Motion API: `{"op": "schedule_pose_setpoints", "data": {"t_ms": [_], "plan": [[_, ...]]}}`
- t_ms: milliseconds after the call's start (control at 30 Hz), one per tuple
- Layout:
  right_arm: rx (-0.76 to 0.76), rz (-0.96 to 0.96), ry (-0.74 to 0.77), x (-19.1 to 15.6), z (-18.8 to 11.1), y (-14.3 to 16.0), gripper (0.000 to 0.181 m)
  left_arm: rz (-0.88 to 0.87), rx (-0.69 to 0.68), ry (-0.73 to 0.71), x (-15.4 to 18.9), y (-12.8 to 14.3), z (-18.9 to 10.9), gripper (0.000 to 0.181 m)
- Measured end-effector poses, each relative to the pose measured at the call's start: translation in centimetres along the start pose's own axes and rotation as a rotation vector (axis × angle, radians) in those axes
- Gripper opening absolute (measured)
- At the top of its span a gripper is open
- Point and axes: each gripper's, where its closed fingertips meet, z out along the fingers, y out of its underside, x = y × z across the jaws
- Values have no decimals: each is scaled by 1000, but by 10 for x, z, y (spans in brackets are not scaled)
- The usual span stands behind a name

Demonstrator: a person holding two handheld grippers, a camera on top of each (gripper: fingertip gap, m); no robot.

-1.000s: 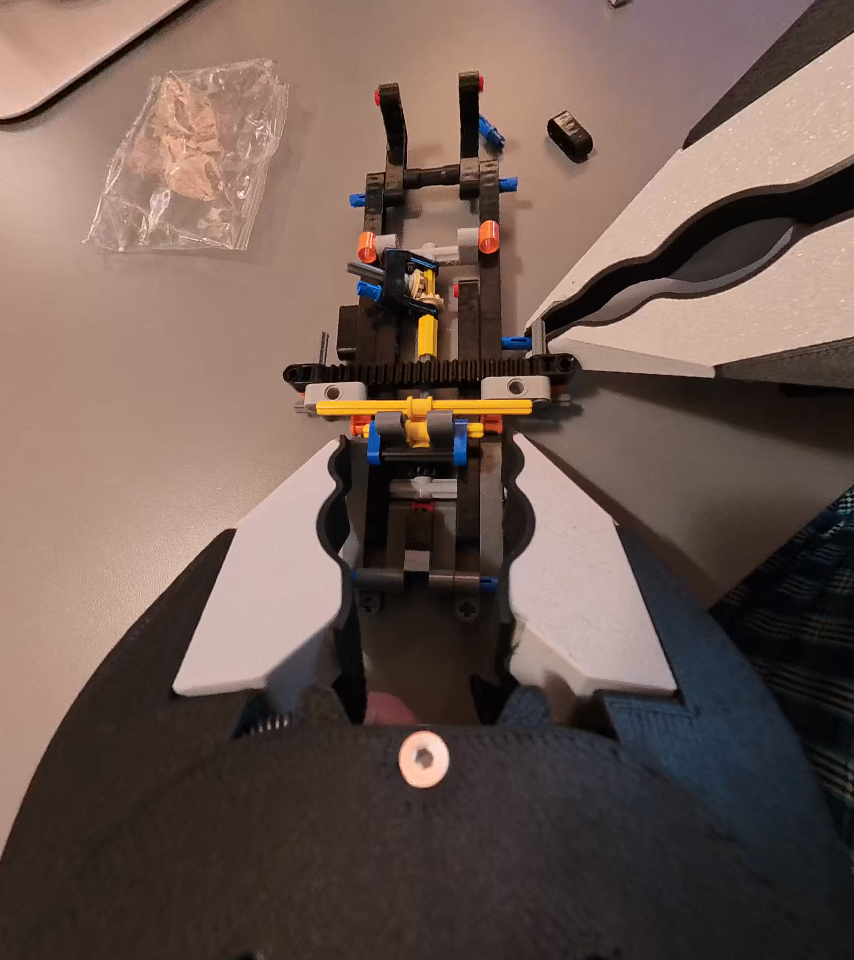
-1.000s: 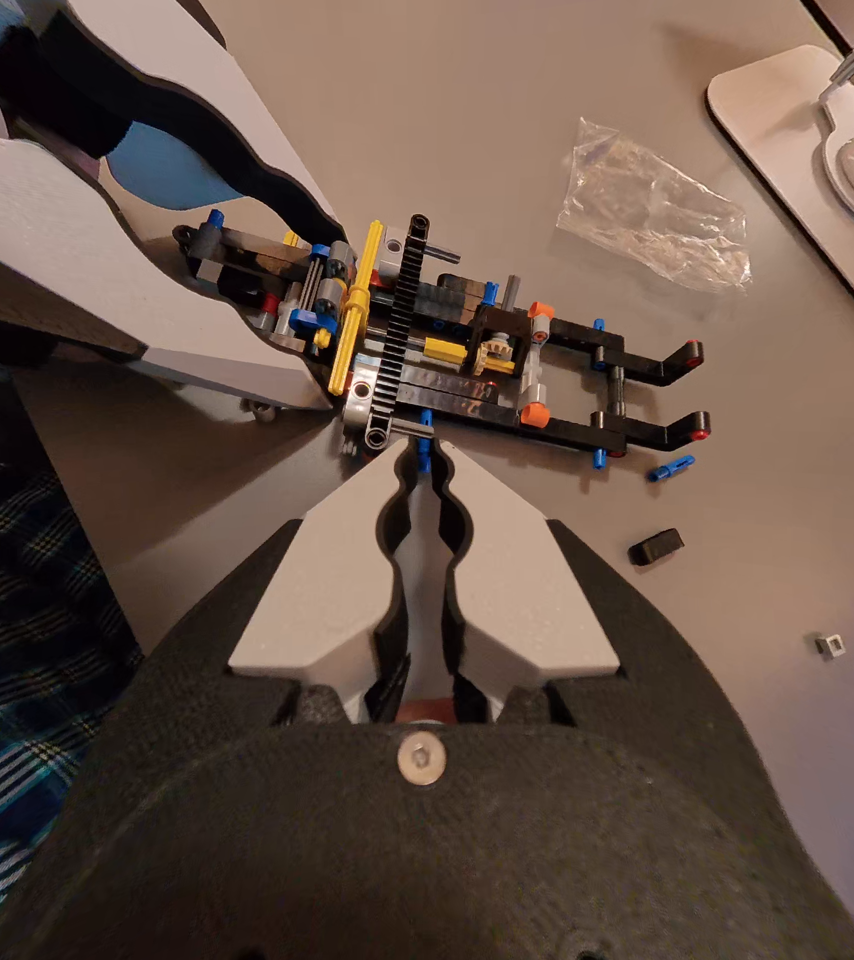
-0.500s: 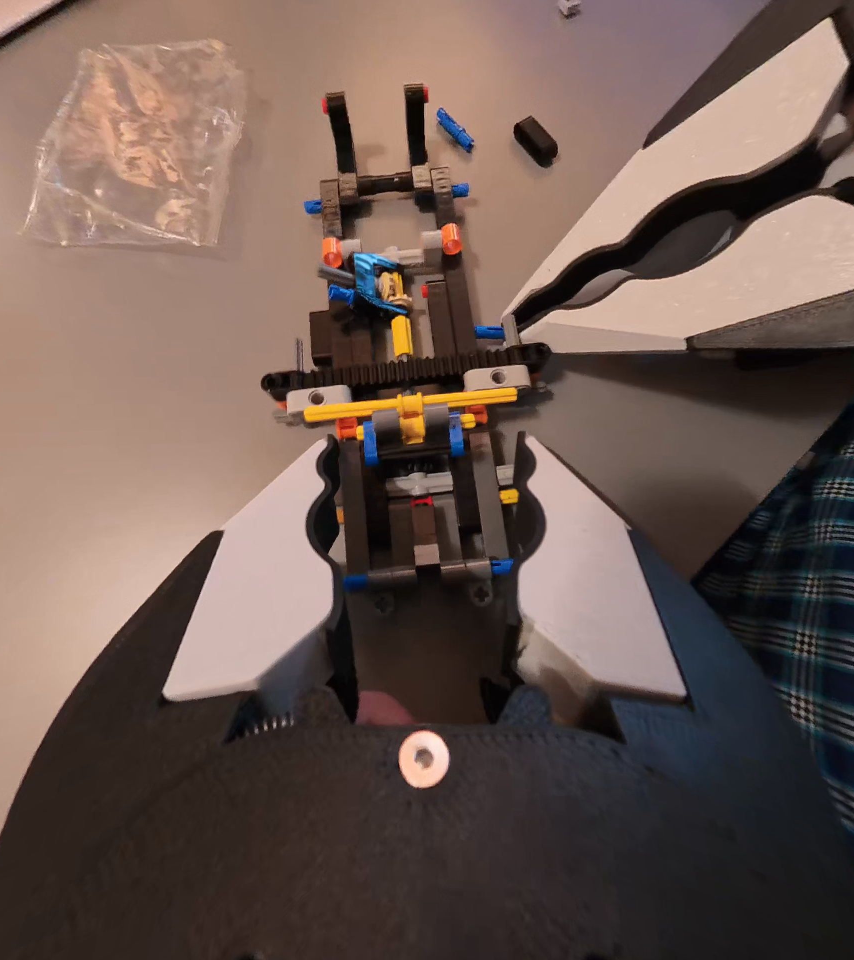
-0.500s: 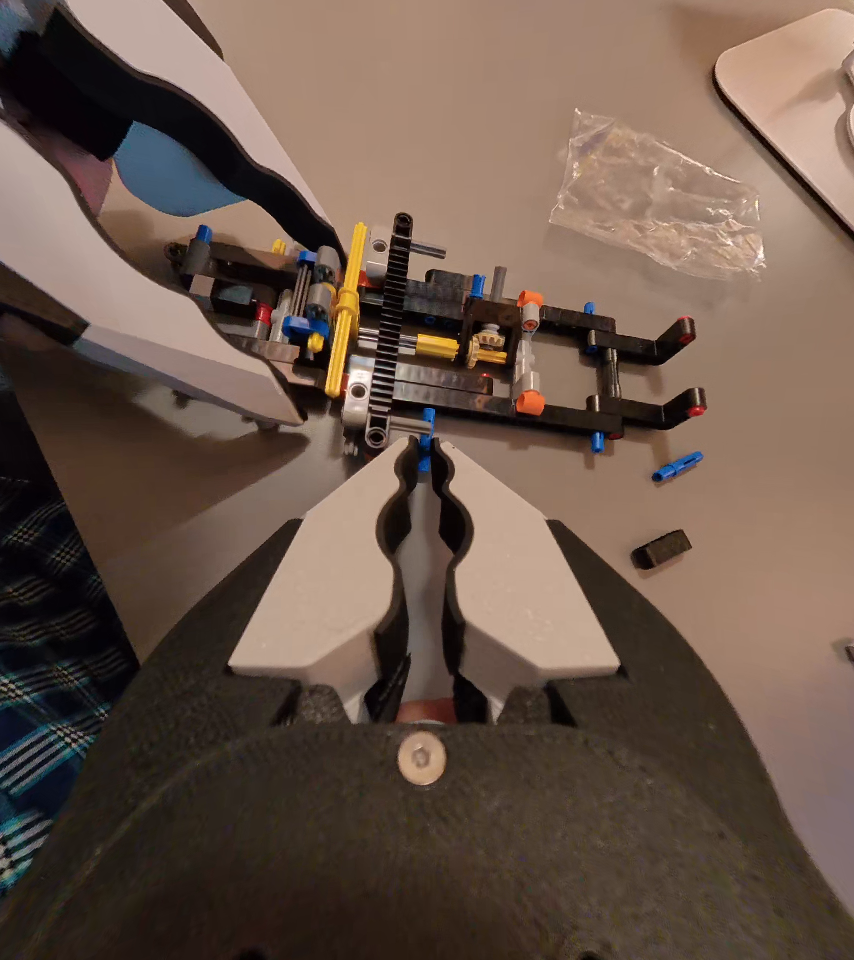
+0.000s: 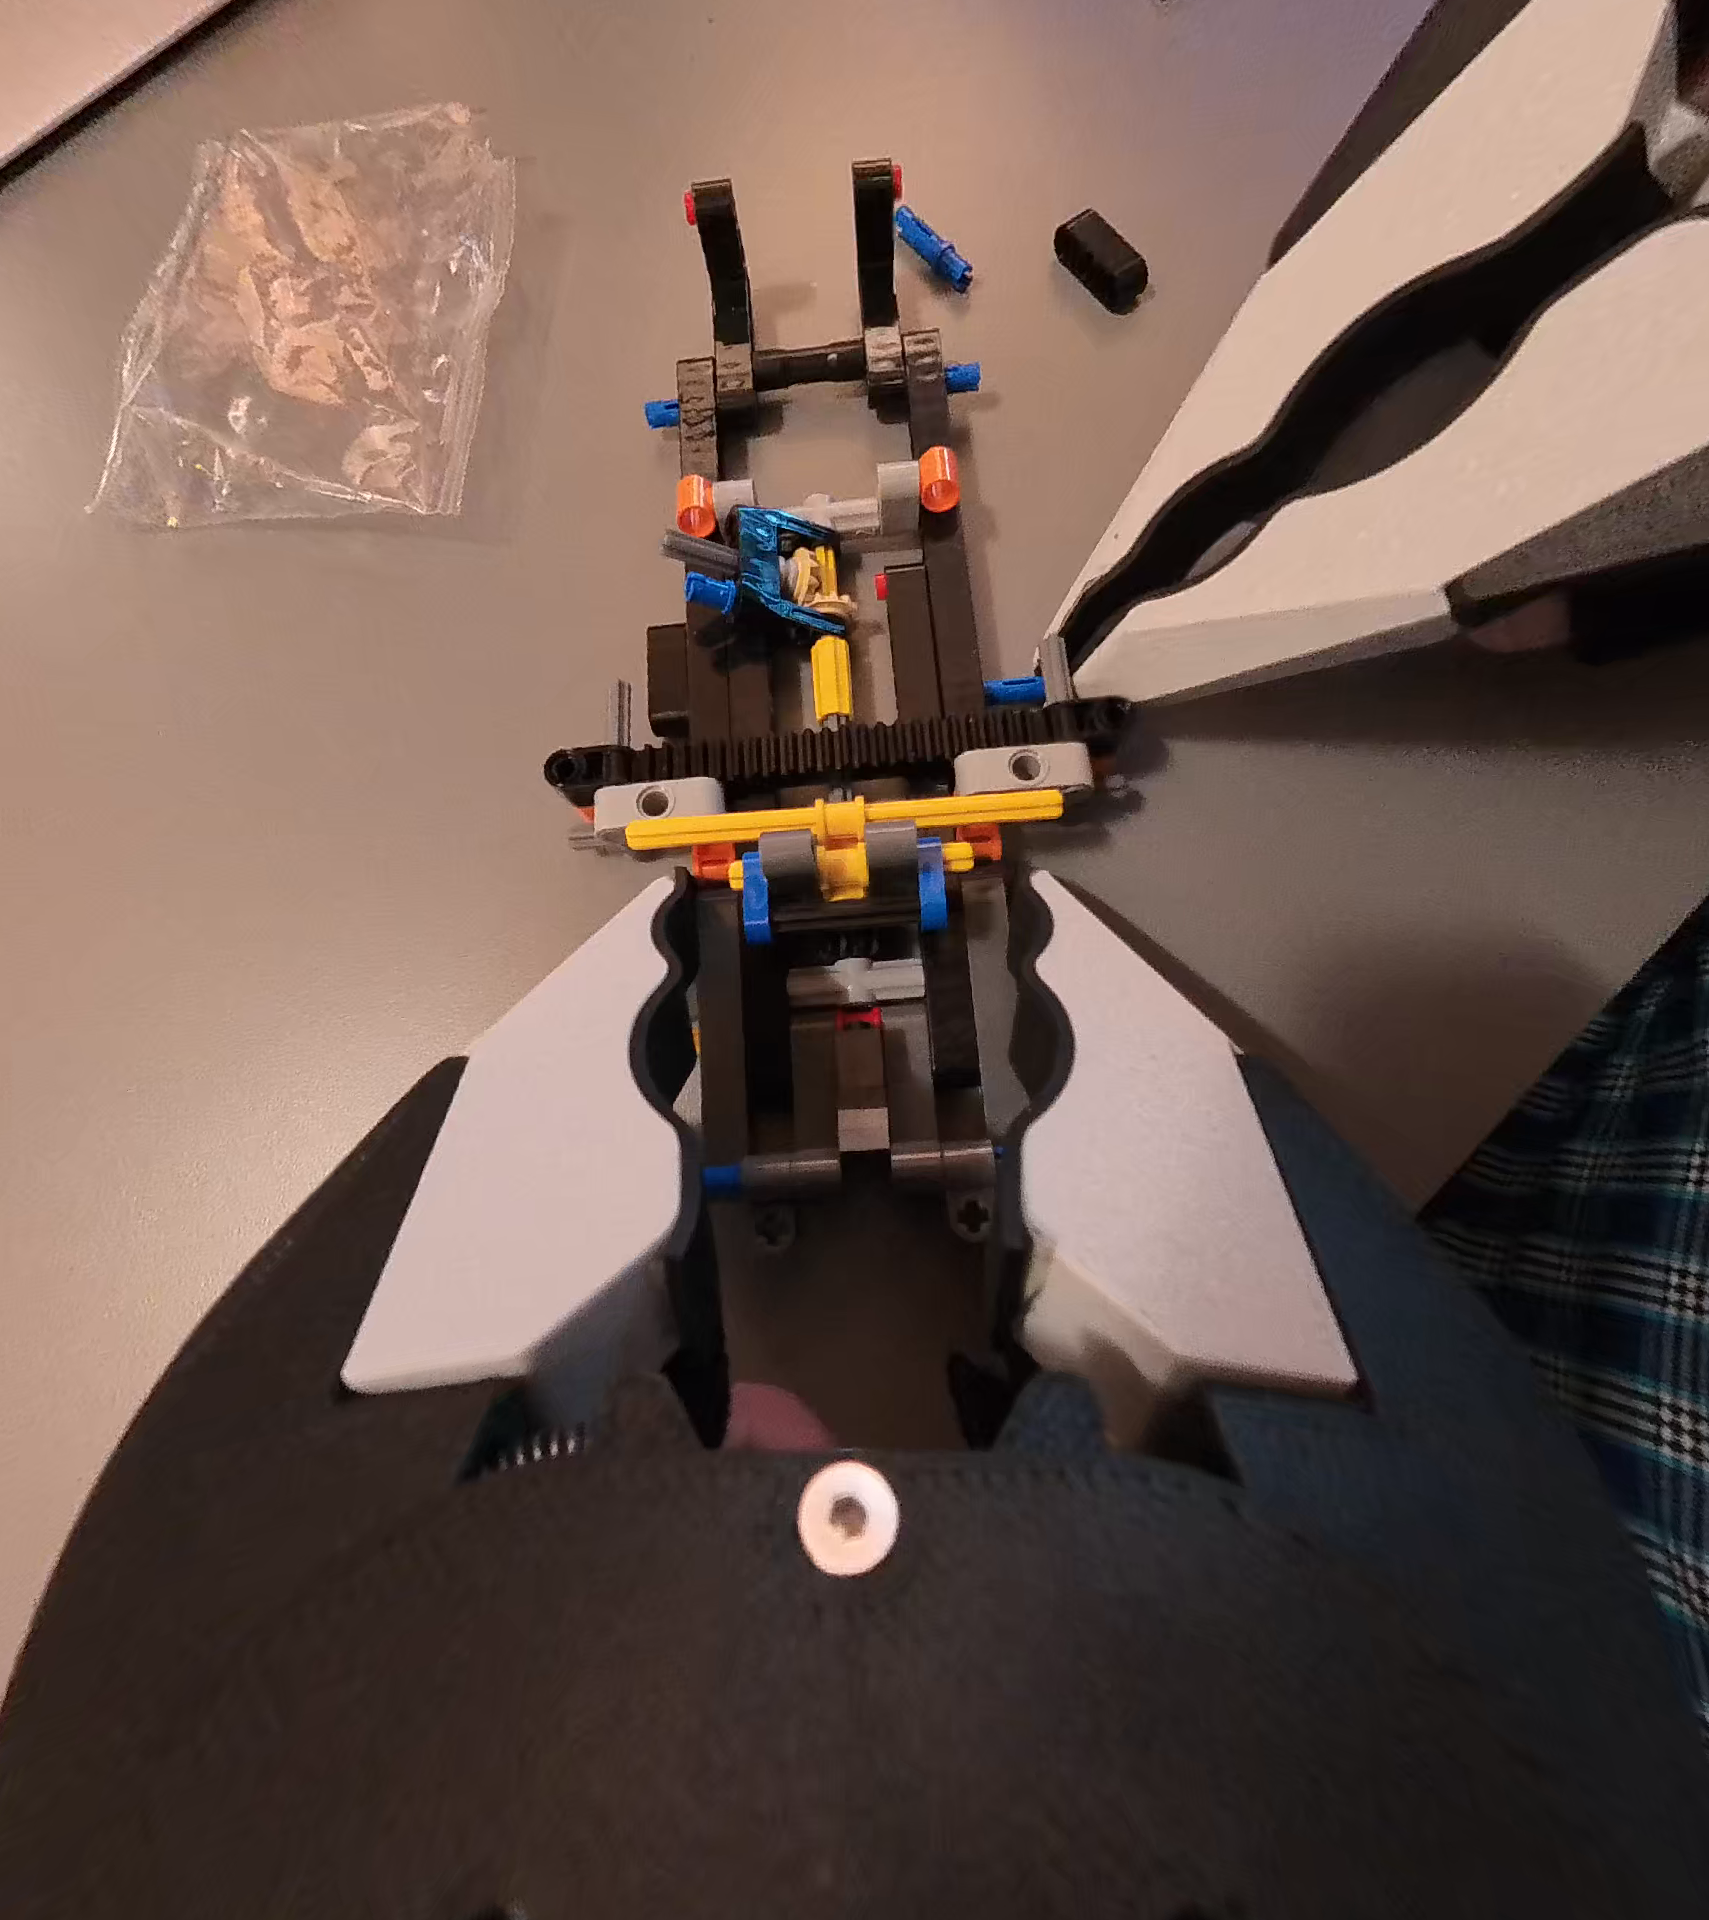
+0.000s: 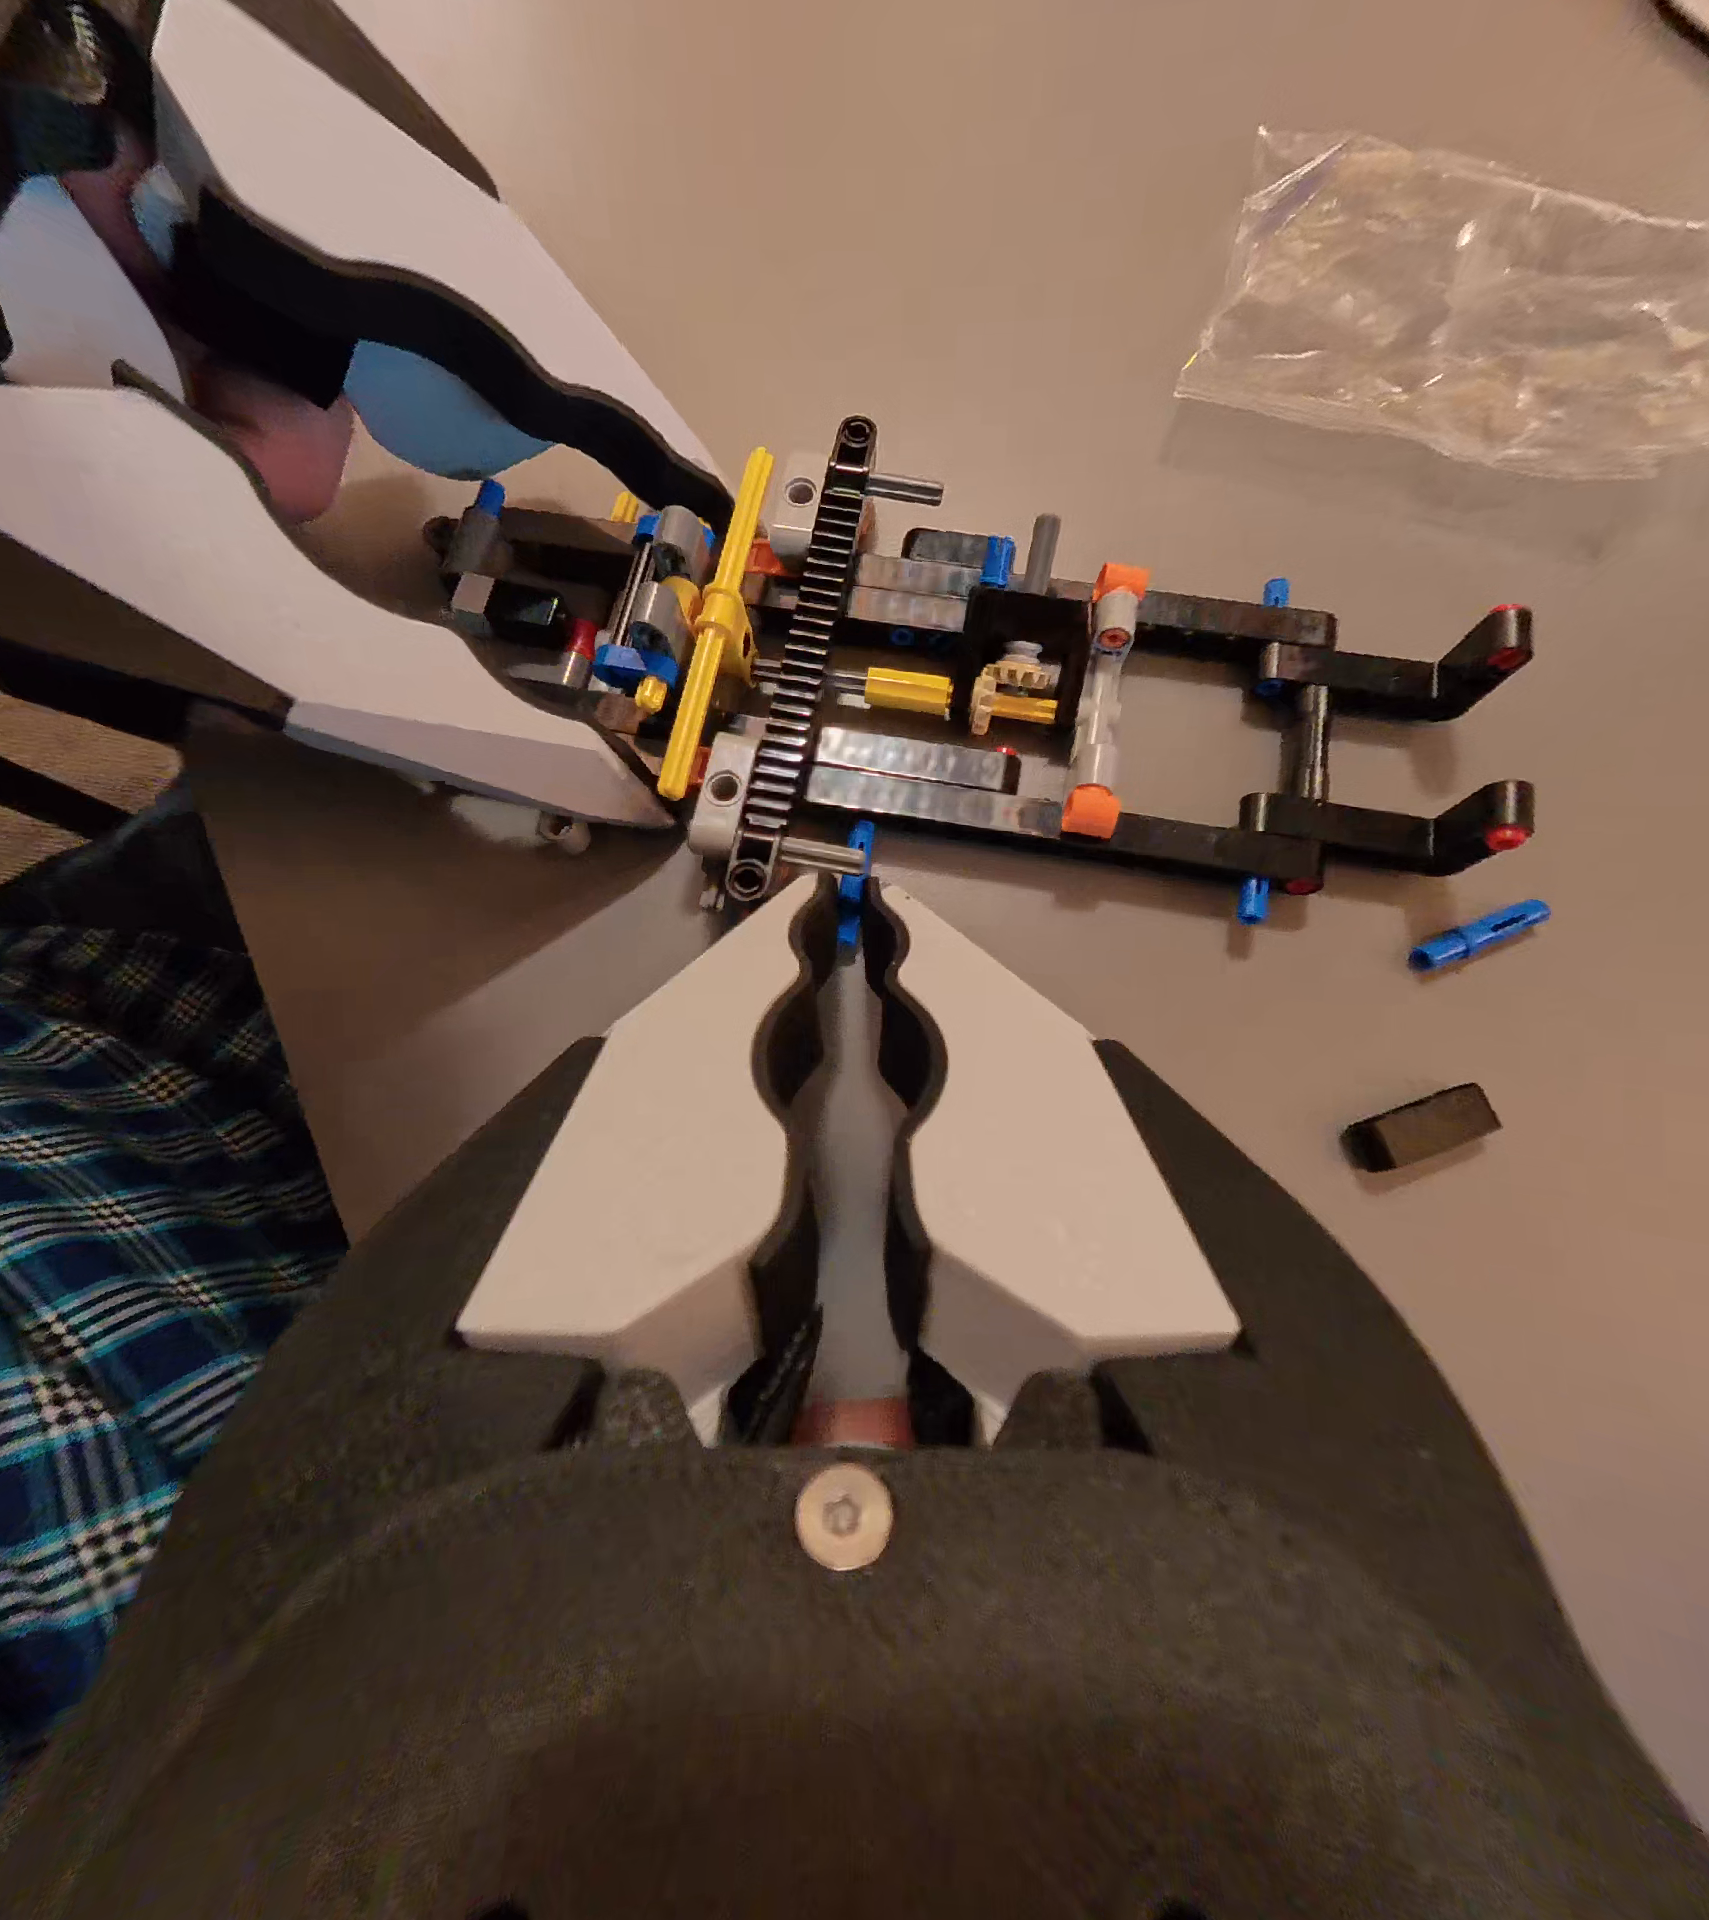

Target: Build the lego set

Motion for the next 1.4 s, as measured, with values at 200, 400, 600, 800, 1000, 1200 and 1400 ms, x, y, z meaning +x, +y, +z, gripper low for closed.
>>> {"op": "schedule_pose_setpoints", "data": {"t_ms": [200,400,600,800,1000,1200,1400], "plan": [[-14,113,-102,1,0,0,1,23,7,-23,-1,-2,0,57],[3,190,-161,3,-2,-3,1,26,8,-29,-1,-2,0,57],[-2,182,-179,0,-2,-4,1,20,7,-29,-2,-2,0,57],[23,189,-209,1,-4,-7,1,21,8,-35,-3,-2,0,57],[32,178,-218,2,-4,-8,1,17,6,-29,-3,-2,0,57],[18,124,-170,4,0,-8,1,17,6,-36,-5,-2,0,57],[18,15,-116,5,2,-8,1,8,4,-33,-6,-1,0,57]]}}
